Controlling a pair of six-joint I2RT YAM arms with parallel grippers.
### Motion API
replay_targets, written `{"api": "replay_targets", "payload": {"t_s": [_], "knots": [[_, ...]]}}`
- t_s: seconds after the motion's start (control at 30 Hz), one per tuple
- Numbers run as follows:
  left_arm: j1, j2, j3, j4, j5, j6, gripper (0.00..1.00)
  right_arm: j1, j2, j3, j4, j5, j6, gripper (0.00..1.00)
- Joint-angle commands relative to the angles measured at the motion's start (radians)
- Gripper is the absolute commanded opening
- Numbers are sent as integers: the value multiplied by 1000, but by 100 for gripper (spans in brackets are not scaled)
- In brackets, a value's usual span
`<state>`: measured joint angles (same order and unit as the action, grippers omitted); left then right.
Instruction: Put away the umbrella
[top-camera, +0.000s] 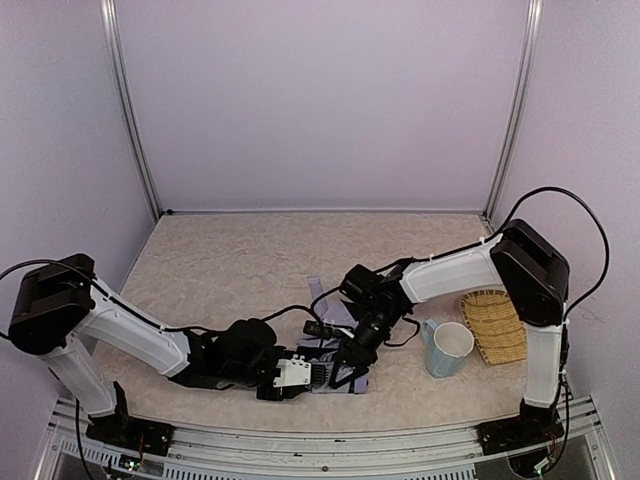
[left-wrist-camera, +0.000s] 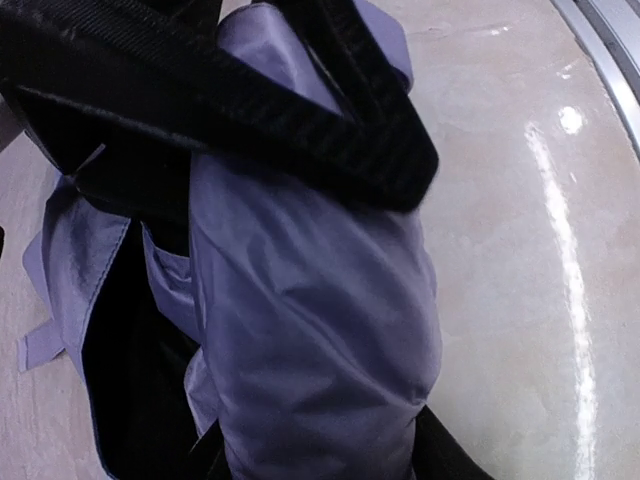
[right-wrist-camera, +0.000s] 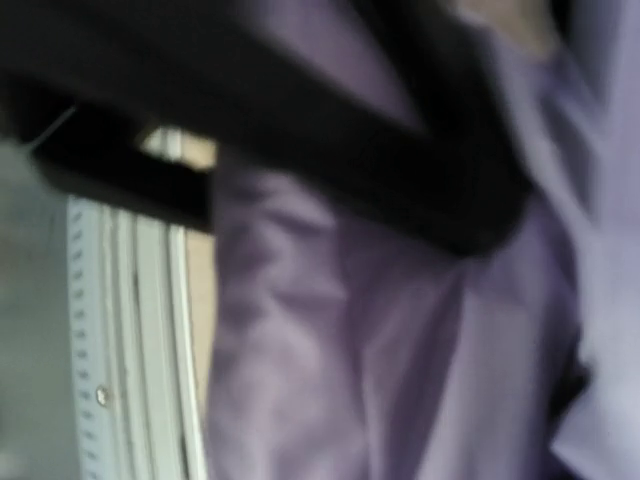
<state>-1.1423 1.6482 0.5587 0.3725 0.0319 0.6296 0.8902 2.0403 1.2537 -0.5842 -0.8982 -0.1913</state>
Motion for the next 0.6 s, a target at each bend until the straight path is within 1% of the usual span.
{"api": "replay_targets", "payload": {"t_s": [0.0,0.07,0.1,0.17,0.3,0.43,0.5,0.57], "knots": [[41,107,128,-248,121,-81,33,17,-64,-4,-10,174,109,62],[60,134,171,-310,191,-106,18,18,-145,-24,32,235,142,69],[67,145,186,-334,222,-119,14,16,-181,-46,43,270,148,72],[72,165,208,-369,267,-140,12,10,-245,-81,42,348,159,75],[95,189,234,-408,363,-205,12,-10,-384,-126,6,488,183,77],[133,215,277,-443,426,-257,9,-4,-509,-138,-41,741,210,77],[199,267,325,-487,503,-311,8,38,-556,-140,-52,852,208,76],[252,327,382,-544,577,-348,2,131,-606,-181,-8,990,160,76]]}}
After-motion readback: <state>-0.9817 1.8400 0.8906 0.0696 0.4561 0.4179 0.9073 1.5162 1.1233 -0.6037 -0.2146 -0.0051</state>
